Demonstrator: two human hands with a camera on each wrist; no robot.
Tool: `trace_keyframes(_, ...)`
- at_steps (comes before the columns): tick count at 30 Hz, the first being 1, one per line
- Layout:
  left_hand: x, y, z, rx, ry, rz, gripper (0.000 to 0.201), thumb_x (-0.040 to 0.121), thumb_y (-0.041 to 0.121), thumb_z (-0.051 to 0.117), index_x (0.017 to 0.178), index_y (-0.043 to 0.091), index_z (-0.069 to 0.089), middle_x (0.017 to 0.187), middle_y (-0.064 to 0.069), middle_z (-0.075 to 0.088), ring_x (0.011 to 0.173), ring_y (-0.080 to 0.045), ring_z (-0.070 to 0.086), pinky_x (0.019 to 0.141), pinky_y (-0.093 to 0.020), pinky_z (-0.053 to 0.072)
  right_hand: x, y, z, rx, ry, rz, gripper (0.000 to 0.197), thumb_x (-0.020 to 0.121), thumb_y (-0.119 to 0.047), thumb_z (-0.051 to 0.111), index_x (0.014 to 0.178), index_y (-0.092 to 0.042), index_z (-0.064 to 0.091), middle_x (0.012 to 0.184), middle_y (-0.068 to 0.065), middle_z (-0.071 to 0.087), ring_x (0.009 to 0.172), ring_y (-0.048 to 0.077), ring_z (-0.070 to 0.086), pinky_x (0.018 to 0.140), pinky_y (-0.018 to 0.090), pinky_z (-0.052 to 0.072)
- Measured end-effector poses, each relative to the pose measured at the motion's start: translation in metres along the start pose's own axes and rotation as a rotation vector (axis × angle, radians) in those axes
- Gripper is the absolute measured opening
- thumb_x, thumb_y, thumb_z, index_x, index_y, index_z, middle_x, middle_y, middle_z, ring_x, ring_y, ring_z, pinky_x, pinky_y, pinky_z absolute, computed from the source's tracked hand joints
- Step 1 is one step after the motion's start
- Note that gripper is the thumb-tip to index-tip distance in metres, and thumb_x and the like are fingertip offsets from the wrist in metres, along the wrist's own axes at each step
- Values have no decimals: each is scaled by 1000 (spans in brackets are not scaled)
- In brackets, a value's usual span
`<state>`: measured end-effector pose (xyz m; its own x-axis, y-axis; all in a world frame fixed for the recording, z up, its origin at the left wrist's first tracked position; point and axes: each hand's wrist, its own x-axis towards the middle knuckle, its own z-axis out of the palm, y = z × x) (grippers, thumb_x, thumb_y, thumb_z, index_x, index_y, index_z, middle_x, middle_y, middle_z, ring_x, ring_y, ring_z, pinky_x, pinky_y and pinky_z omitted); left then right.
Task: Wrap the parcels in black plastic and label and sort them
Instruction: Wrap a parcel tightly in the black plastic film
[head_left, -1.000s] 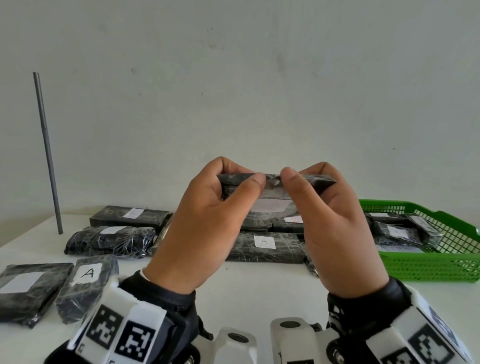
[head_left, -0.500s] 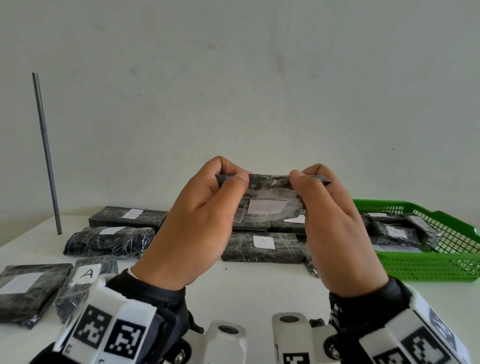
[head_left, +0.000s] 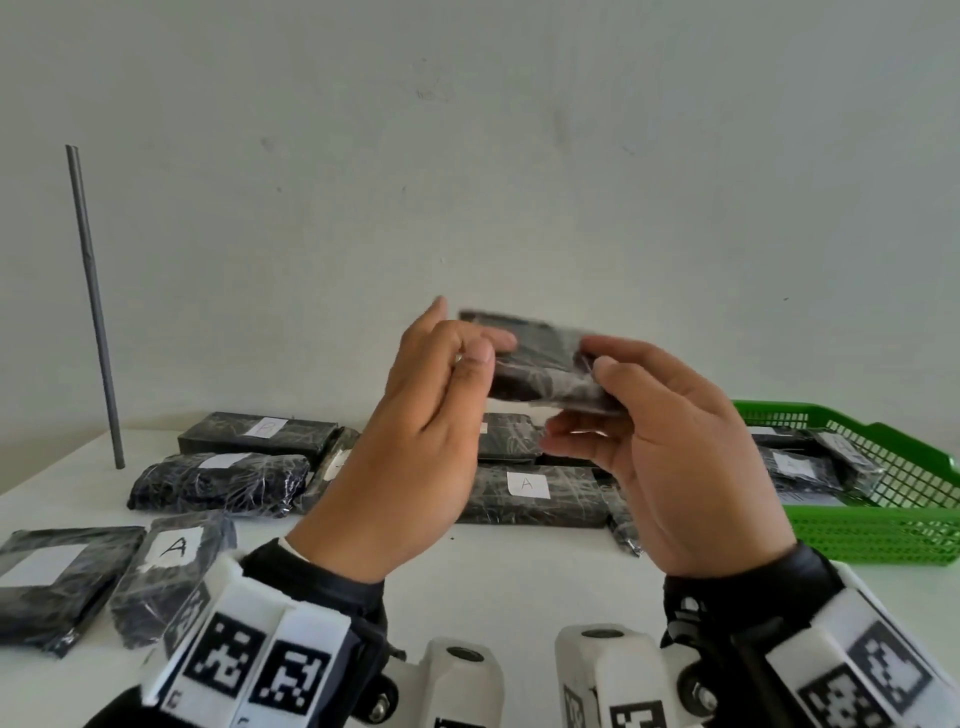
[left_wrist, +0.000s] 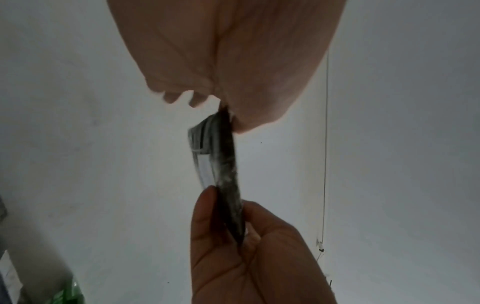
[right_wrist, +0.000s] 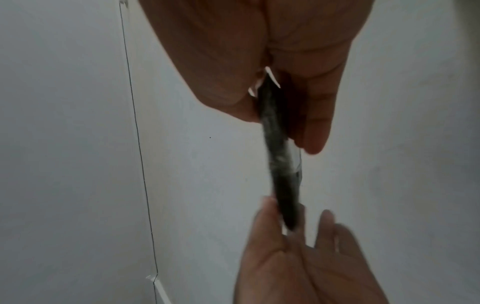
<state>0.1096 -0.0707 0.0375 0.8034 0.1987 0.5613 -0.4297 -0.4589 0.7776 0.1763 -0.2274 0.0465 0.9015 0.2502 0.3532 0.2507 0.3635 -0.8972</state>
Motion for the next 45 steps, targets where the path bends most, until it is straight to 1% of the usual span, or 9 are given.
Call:
trace_keyframes(4, 6, -11, -8, -96, 41, -92, 45, 102, 46, 52, 146, 40, 46, 103, 36, 69, 89, 14, 66, 94, -13, 49, 1, 0, -8, -185, -84, -67, 54, 102, 3, 57, 144, -31, 49, 96, 11, 81, 87, 29, 78, 87, 41, 62)
trace_keyframes(8, 8, -7, -12, -206, 54, -73, 17, 103, 29, 56, 116, 24, 67, 86, 19, 77, 70, 9, 70, 65, -13, 50, 2, 7, -9, -426, -220, -63, 43, 99, 5, 57, 128, -27, 62, 101, 8, 81, 100, 43, 73, 98, 66, 53)
trace_keyframes(15, 8, -5, -13, -375, -39, -42, 33, 87, 43, 66, 113, 23, 71, 122, -14, 72, 123, -32, 65, 112, -59, 42, -2, 9, -4, -70, -243, -138, 34, 86, -40, 69, 105, -11, 64, 117, 17, 67, 122, 49, 58, 109, 71, 41)
trace_keyframes(19, 2, 4, -9, -510, -86, -23, 67, 83, 53, 67, 110, -7, 51, 109, -46, 49, 106, -54, 54, 108, -75, 34, -6, 8, 9, -59, -131, -212, 33, 79, -51, 71, 84, -22, 57, 91, 9, 52, 87, 30, 53, 89, 64, 46)
trace_keyframes(24, 1, 10, 0, -335, -23, -18, 38, 88, 56, 59, 82, 19, 51, 72, -19, 34, 62, -36, 37, 63, -38, 38, -5, 5, 5, 29, -165, -204, 34, 75, -40, 75, 77, -17, 50, 87, 11, 46, 86, 27, 42, 80, 48, 38)
trace_keyframes(28, -3, 16, 2, -342, 13, 15, 54, 87, 65, 58, 88, 11, 55, 83, -36, 44, 79, -54, 48, 82, -67, 41, -8, 5, 7, -39, -164, -247, 38, 77, -42, 77, 80, -15, 50, 78, 13, 49, 76, 25, 46, 70, 39, 44)
trace_keyframes(35, 3, 3, -1, -354, 59, 75, 50, 85, 58, 62, 89, 8, 63, 87, -26, 59, 90, -39, 61, 97, -62, 43, -13, 10, 14, -124, -166, -328, 44, 81, -41, 80, 84, -9, 49, 72, 25, 53, 71, 24, 54, 69, 41, 46)
trace_keyframes(39, 7, -5, -2, -460, 14, 67, 22, 85, 43, 54, 84, 26, 69, 87, 0, 68, 86, -15, 63, 86, -38, 46, -15, 4, 14, -130, -133, -355, 30, 88, -32, 70, 79, -14, 47, 60, -11, 46, 56, 7, 41, 57, 18, 40)
trace_keyframes(45, 4, -7, -1, -653, -48, 65, 35, 89, 30, 38, 81, 18, 71, 92, -9, 71, 93, -17, 69, 83, -25, 53, -13, 1, 14, -91, -146, -310, 40, 83, -41, 55, 80, -7, 35, 83, 20, 26, 84, 45, 27, 80, 71, 29)
